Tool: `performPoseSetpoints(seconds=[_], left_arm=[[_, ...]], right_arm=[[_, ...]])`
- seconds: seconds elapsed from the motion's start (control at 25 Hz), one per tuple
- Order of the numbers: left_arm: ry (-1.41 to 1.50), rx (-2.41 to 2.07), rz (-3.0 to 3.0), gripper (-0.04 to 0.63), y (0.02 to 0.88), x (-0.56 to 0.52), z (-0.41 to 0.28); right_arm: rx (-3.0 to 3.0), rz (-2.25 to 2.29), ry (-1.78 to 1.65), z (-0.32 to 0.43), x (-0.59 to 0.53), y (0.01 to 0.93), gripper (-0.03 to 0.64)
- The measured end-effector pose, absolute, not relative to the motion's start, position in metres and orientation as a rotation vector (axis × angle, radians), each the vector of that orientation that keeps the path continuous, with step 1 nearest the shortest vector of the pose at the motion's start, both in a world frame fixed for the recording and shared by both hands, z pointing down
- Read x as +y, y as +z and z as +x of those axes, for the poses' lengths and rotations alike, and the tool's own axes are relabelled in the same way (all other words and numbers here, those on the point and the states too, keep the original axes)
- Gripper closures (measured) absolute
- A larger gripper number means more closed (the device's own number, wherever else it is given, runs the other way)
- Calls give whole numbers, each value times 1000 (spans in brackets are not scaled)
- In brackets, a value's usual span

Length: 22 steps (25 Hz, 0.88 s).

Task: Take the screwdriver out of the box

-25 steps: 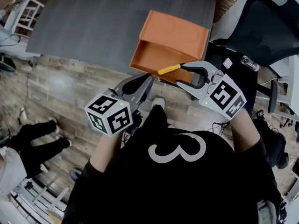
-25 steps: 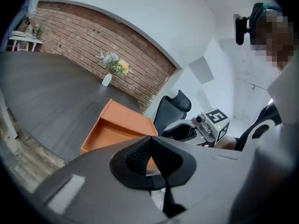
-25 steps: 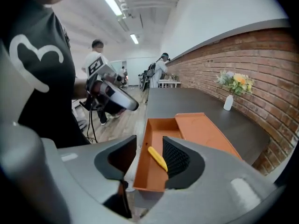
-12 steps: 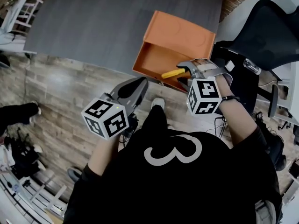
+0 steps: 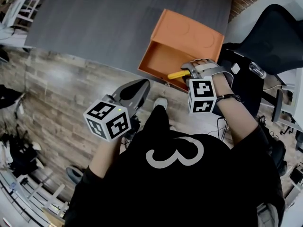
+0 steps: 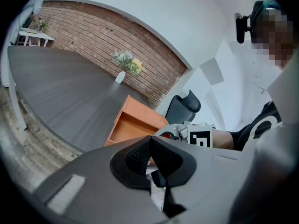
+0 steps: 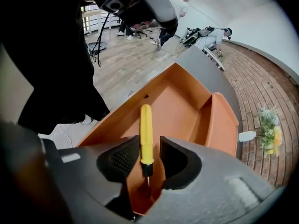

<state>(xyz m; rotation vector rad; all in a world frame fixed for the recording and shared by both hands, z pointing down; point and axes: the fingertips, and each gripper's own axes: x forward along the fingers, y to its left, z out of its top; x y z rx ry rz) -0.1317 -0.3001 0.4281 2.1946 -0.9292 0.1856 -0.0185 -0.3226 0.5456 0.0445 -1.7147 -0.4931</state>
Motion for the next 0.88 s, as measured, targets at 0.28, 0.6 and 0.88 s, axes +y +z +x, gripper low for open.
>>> performPoseSetpoints(seconds=[0.28,0.6,0.88], left_arm=[[179,-944,2183,583,432,-297,-133],[187,-952,2171,583,433,-294,-135],[196,-958,2174,583,431,-287,-133]], right_arm=[[-1695,-9,-452,-17,-317,551,537],[-1690,-45,-417,-20,-318,551,538],[-1710,-14,-428,-20,-320,549,538]])
